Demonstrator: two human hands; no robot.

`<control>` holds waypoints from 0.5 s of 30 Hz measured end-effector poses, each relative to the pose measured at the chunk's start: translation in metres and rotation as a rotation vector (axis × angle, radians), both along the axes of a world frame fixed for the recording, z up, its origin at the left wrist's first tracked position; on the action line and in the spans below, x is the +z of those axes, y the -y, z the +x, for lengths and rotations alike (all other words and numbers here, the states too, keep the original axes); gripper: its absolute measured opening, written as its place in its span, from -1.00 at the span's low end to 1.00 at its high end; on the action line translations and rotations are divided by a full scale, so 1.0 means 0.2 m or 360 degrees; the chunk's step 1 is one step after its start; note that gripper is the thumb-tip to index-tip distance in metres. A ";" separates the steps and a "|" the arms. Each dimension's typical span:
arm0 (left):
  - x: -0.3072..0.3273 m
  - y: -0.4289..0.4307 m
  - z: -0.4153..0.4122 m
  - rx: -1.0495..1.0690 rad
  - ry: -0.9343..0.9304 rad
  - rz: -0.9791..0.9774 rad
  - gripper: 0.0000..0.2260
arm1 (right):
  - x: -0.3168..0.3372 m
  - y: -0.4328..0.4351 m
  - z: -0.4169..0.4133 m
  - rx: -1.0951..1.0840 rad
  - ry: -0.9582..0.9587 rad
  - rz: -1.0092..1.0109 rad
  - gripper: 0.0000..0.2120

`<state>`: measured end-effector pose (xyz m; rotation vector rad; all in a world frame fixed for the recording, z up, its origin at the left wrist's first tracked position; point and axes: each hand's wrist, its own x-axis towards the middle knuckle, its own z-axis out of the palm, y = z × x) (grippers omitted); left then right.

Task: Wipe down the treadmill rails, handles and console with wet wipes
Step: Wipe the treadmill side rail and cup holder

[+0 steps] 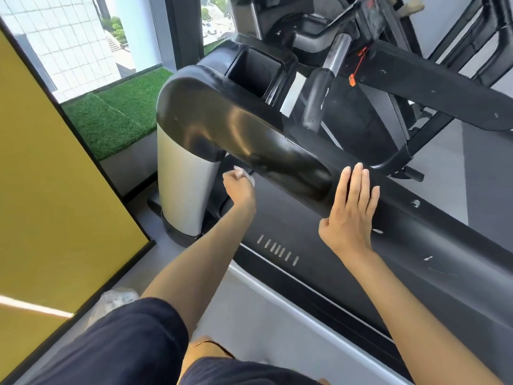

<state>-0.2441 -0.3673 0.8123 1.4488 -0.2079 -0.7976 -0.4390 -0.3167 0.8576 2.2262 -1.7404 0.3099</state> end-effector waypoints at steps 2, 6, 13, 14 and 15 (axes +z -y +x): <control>0.04 0.05 -0.01 -0.0054 0.0013 -0.0064 -0.92 | 0.00 0.00 0.00 -0.0004 -0.0017 0.0018 0.07; 0.04 -0.02 -0.26 -0.0232 0.0154 0.0039 -0.74 | 0.00 0.01 -0.02 0.0023 -0.0083 0.0024 0.10; -0.09 -0.28 -0.53 -0.1221 0.0684 -0.0133 -0.67 | -0.02 0.00 -0.06 0.0128 0.0003 -0.0187 -0.09; -0.10 -0.28 -0.49 -0.1223 0.0715 -0.0083 -0.74 | -0.04 -0.02 -0.09 0.0134 0.0027 -0.0230 -0.09; -0.11 -0.27 -0.44 -0.1120 0.0672 -0.0015 -0.79 | -0.07 -0.06 -0.12 0.0132 0.0045 -0.0270 -0.08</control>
